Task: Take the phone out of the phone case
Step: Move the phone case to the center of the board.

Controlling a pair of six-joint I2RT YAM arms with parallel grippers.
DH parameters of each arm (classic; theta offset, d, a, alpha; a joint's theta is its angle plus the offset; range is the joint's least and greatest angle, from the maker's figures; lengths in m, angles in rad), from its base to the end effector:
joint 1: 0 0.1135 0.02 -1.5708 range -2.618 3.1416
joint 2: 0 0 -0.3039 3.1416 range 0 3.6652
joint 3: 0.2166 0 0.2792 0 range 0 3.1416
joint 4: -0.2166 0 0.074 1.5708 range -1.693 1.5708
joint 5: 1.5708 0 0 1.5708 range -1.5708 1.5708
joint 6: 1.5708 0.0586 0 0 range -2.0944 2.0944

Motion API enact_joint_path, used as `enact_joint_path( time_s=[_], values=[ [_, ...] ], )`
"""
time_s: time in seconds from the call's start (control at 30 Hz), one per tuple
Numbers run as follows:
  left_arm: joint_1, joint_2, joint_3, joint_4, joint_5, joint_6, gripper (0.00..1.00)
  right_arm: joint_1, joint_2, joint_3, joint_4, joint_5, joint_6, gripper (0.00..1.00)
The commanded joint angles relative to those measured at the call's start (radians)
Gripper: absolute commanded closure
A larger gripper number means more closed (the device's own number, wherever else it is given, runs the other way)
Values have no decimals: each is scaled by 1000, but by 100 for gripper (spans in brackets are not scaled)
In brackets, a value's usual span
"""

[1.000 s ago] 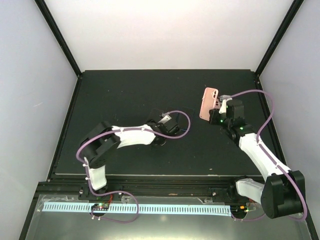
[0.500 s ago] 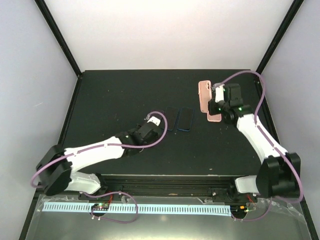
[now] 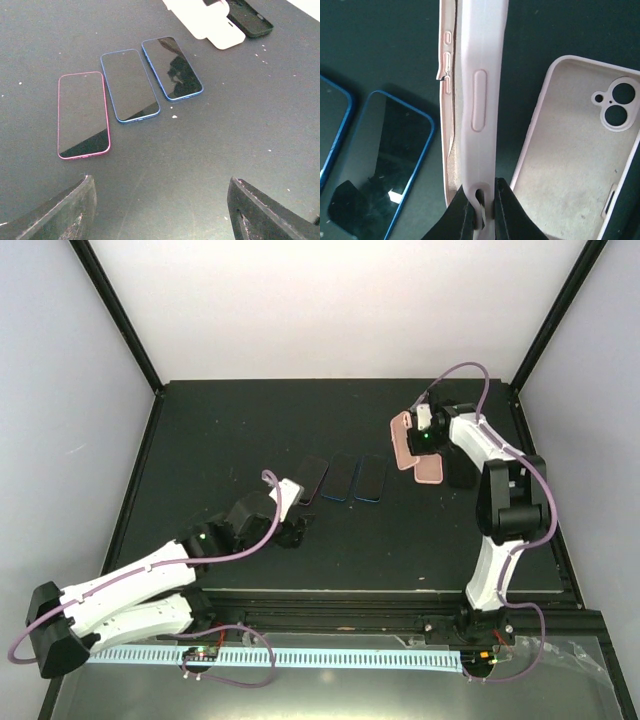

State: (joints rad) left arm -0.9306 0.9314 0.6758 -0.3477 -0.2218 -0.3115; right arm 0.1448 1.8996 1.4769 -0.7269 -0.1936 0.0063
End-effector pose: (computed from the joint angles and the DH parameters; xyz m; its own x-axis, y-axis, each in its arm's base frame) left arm 0.1451 -0.1733 0.2721 -0.5292 0.2100 -0.8221 0.5378 0.8324 -0.1336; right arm 0.4389 0.0754 0.2240 -0.9044 -0.1256 -0.4077 -0.2137 0.9605 0.1781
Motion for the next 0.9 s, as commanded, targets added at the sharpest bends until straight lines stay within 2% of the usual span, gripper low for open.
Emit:
enact_joint_path(
  time_s=[0.0, 0.17, 0.43, 0.53, 0.6, 0.73, 0.87],
  values=[
    [-2, -59, 11, -67, 66, 1, 26, -29, 71, 94, -57, 39, 8, 99],
    [-2, -107, 5, -102, 42, 8, 26, -72, 141, 144, -62, 102, 10, 99],
    [-1, -127, -9, -65, 50, 4, 26, -180, 122, 80, -38, 95, -5, 99],
    [-1, -124, -3, -72, 25, 1, 26, -197, 71, 29, -24, -4, -26, 99],
    [1, -132, -4, -79, -4, -9, 3, -197, 30, -17, -9, -152, -74, 99],
    [5, -160, -23, -73, -55, -21, 1, -195, 7, -65, -44, -304, -96, 99],
    [11, -192, -63, -62, -131, -77, 1, -195, 53, -81, -85, -379, -107, 96]
  ],
)
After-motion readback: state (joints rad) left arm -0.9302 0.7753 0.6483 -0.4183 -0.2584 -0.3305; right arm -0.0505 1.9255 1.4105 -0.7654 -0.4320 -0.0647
